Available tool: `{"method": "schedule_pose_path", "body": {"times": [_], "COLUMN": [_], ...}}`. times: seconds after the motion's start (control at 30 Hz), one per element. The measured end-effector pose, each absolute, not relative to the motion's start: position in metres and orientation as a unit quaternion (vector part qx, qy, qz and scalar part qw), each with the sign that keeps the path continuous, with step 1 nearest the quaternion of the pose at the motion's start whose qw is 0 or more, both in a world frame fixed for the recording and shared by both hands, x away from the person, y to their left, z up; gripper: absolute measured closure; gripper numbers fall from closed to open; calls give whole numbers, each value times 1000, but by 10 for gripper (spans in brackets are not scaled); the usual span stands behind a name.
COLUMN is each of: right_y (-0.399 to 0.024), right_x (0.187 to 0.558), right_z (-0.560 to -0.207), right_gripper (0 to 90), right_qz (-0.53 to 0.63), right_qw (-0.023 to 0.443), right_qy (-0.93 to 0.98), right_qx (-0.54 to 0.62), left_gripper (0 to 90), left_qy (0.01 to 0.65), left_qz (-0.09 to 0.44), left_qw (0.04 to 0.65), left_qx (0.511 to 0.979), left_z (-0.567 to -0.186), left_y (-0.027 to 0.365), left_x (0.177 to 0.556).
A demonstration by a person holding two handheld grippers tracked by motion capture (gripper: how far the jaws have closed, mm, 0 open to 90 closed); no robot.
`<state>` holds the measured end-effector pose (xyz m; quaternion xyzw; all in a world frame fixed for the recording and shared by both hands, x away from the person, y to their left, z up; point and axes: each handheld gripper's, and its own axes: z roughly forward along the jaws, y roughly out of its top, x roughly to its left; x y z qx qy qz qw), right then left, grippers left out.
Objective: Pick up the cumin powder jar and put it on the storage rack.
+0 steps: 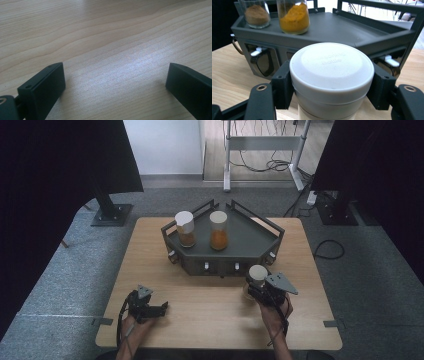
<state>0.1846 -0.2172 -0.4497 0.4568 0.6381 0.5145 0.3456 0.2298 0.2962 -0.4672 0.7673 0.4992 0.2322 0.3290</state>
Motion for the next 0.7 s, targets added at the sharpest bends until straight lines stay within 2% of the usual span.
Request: {"method": "schedule_pose_path", "body": {"times": [0.7], "right_y": [-219], "right_x": [190], "right_z": [-407], "right_gripper": [332], "right_qz": [517], "right_qw": [340], "right_qy": [646], "right_qx": [447], "left_gripper": [21], "left_qy": [500], "left_qz": [232], "left_qw": [330], "left_qx": [767], "left_z": [-467], "left_y": [296], "left_x": [230]}}
